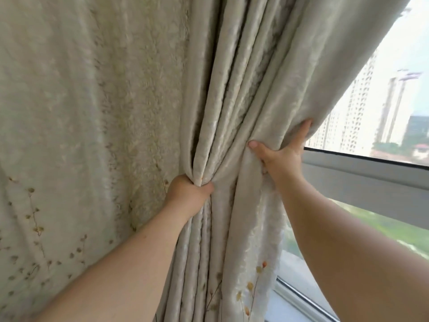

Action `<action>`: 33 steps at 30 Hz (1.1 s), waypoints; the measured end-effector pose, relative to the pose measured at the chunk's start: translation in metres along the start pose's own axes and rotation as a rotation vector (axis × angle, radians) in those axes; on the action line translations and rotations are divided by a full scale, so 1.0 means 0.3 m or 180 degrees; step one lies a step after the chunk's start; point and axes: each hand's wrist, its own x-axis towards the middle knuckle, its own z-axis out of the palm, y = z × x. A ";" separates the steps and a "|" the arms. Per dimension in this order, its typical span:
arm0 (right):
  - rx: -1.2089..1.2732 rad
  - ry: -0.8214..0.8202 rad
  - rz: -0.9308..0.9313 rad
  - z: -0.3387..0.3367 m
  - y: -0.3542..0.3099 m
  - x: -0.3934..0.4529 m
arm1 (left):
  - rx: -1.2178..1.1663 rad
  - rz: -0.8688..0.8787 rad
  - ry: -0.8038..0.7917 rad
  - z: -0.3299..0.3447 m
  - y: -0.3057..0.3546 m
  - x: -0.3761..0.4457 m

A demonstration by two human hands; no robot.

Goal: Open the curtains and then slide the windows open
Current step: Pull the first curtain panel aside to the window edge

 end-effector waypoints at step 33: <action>0.1543 -0.1891 -0.0264 1.069 -0.119 -0.002 | 0.0823 0.0386 0.1054 -0.780 -0.240 0.321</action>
